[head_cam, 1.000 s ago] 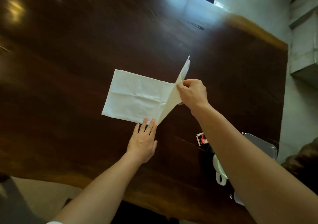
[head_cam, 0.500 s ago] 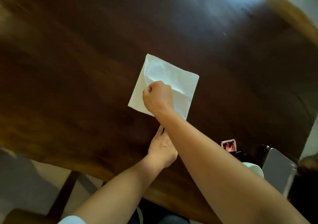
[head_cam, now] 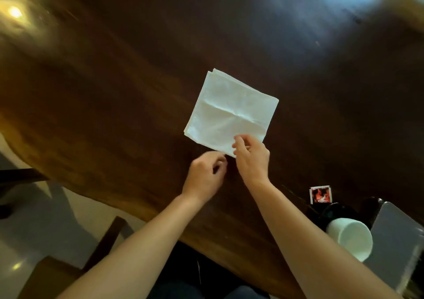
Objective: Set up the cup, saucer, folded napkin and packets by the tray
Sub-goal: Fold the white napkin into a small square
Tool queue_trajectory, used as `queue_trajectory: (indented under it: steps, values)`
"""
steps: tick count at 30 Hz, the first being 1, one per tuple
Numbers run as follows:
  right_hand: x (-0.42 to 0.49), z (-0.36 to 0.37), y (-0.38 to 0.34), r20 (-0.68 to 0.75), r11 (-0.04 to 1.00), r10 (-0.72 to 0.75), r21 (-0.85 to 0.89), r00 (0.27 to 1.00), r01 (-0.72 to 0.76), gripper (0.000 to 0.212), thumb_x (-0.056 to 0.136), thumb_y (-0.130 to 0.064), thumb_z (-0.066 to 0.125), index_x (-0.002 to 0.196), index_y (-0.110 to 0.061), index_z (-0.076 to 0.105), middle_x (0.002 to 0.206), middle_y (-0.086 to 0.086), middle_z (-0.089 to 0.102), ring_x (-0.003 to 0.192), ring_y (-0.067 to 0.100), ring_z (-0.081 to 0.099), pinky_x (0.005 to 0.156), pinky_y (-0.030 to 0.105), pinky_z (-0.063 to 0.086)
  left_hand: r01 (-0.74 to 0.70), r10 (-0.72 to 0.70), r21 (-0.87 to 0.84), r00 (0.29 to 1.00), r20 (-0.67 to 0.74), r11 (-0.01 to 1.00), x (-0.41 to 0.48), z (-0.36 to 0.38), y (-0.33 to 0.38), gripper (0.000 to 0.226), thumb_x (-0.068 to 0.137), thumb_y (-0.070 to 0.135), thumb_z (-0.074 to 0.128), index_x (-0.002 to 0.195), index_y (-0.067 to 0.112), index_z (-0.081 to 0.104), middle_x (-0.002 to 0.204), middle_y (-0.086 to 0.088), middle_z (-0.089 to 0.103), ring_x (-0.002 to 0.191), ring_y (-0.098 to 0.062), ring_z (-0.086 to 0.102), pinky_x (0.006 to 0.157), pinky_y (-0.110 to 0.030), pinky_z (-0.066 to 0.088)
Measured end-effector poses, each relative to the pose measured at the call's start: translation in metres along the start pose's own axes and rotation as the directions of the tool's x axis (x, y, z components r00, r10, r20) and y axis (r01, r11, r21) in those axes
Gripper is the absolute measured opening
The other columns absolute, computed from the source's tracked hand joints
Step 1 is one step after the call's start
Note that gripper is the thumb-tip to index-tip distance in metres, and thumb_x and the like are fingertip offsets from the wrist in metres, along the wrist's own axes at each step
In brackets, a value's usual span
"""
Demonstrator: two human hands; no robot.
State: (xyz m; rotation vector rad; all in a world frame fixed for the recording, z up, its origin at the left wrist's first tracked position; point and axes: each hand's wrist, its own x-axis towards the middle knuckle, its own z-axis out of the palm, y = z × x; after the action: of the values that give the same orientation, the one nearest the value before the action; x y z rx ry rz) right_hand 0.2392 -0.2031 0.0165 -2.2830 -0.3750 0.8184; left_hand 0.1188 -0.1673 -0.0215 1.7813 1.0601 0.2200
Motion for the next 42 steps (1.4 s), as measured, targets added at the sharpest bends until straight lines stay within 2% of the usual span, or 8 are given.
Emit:
queue_trajectory:
  steps: [4, 11, 17, 21, 28, 34, 38, 42]
  values:
    - [-0.009, -0.028, 0.040, -0.015, 0.978, -0.059, -0.201, 0.998, 0.055, 0.026, 0.096, -0.018, 0.060, 0.122, -0.012, 0.064, 0.105, 0.001, 0.061, 0.084, 0.011, 0.061, 0.077, 0.028, 0.055, 0.300, -0.403, -0.296, 0.823, -0.400, 0.907, 0.020, -0.035, 0.002, 0.033, 0.086, 0.020, 0.077, 0.110, 0.015, 0.055, 0.111, 0.000, 0.057, 0.071, 0.001, 0.063, 0.058, -0.010, 0.048]
    - [-0.007, -0.026, 0.069, 0.047, 0.941, -0.074, -0.329, 0.996, 0.086, 0.030, 0.093, -0.018, 0.068, 0.121, -0.019, 0.060, 0.108, -0.001, 0.051, 0.089, 0.017, 0.057, 0.081, 0.037, 0.056, 0.416, -0.564, -0.419, 0.755, -0.335, 0.807, 0.048, -0.046, 0.007, 0.014, 0.086, 0.010, 0.077, 0.095, 0.015, 0.067, 0.087, 0.000, 0.072, 0.070, -0.010, 0.072, 0.076, -0.035, 0.064]
    - [-0.003, -0.023, 0.072, -0.017, 0.921, -0.168, -0.358, 0.986, 0.151, 0.012, 0.097, -0.011, 0.057, 0.086, -0.008, 0.060, 0.087, 0.005, 0.057, 0.077, 0.024, 0.055, 0.071, 0.042, 0.052, 0.127, -0.288, -0.395, 0.878, -0.382, 0.910, 0.059, -0.060, 0.025, 0.014, 0.087, 0.008, 0.077, 0.087, 0.022, 0.071, 0.091, -0.002, 0.074, 0.082, -0.013, 0.074, 0.068, -0.025, 0.062]
    - [-0.005, -0.020, 0.075, -0.011, 0.902, -0.223, -0.382, 0.975, 0.202, 0.016, 0.095, -0.007, 0.055, 0.079, -0.005, 0.055, 0.082, 0.008, 0.054, 0.072, 0.026, 0.052, 0.064, 0.040, 0.047, 0.292, -0.450, -0.425, 0.825, -0.341, 0.857, 0.060, -0.063, -0.012, 0.016, 0.085, 0.006, 0.077, 0.085, 0.020, 0.070, 0.093, -0.004, 0.074, 0.086, -0.018, 0.075, 0.074, -0.031, 0.063]
    - [-0.002, -0.018, 0.073, 0.088, 0.823, -0.246, -0.508, 0.965, 0.256, 0.014, 0.093, -0.004, 0.053, 0.079, 0.000, 0.054, 0.083, 0.011, 0.052, 0.071, 0.030, 0.052, 0.062, 0.045, 0.048, 0.326, -0.348, -0.124, 0.866, -0.358, 0.937, 0.063, -0.062, -0.020, 0.009, 0.087, 0.012, 0.074, 0.089, 0.018, 0.068, 0.088, 0.002, 0.071, 0.068, -0.014, 0.073, 0.068, -0.034, 0.064]
    - [0.004, -0.031, 0.061, 0.122, 0.756, -0.262, -0.591, 0.957, 0.282, 0.018, 0.093, -0.021, 0.055, 0.089, -0.010, 0.068, 0.086, 0.003, 0.059, 0.081, 0.024, 0.057, 0.066, 0.038, 0.052, 0.135, -0.033, 0.323, 0.953, -0.301, 0.937, 0.066, -0.064, -0.012, 0.034, 0.083, 0.013, 0.069, 0.115, 0.013, 0.060, 0.118, -0.007, 0.058, 0.107, -0.025, 0.056, 0.082, -0.030, 0.045]
    - [0.023, -0.021, 0.041, 0.067, 0.766, -0.433, -0.499, 0.899, 0.407, 0.035, 0.094, -0.016, 0.056, 0.127, -0.009, 0.063, 0.120, 0.010, 0.062, 0.113, 0.028, 0.054, 0.092, 0.041, 0.051, -0.291, 0.384, 0.587, 0.922, -0.038, 0.755, 0.093, -0.048, -0.002, 0.040, 0.086, 0.014, 0.063, 0.125, 0.005, 0.060, 0.130, -0.018, 0.057, 0.125, -0.038, 0.050, 0.098, -0.048, 0.049]
    - [0.052, 0.016, 0.021, 0.218, 0.706, -0.394, -0.550, 0.893, 0.446, 0.057, 0.103, -0.021, 0.040, 0.157, -0.012, 0.022, 0.165, 0.014, 0.016, 0.154, 0.032, 0.006, 0.125, 0.047, 0.012, -0.429, 0.310, 0.701, 0.902, 0.301, 0.569, 0.131, -0.027, -0.003, 0.060, 0.104, 0.033, 0.039, 0.157, 0.009, 0.026, 0.166, -0.015, 0.020, 0.154, -0.035, 0.010, 0.123, -0.048, 0.015]
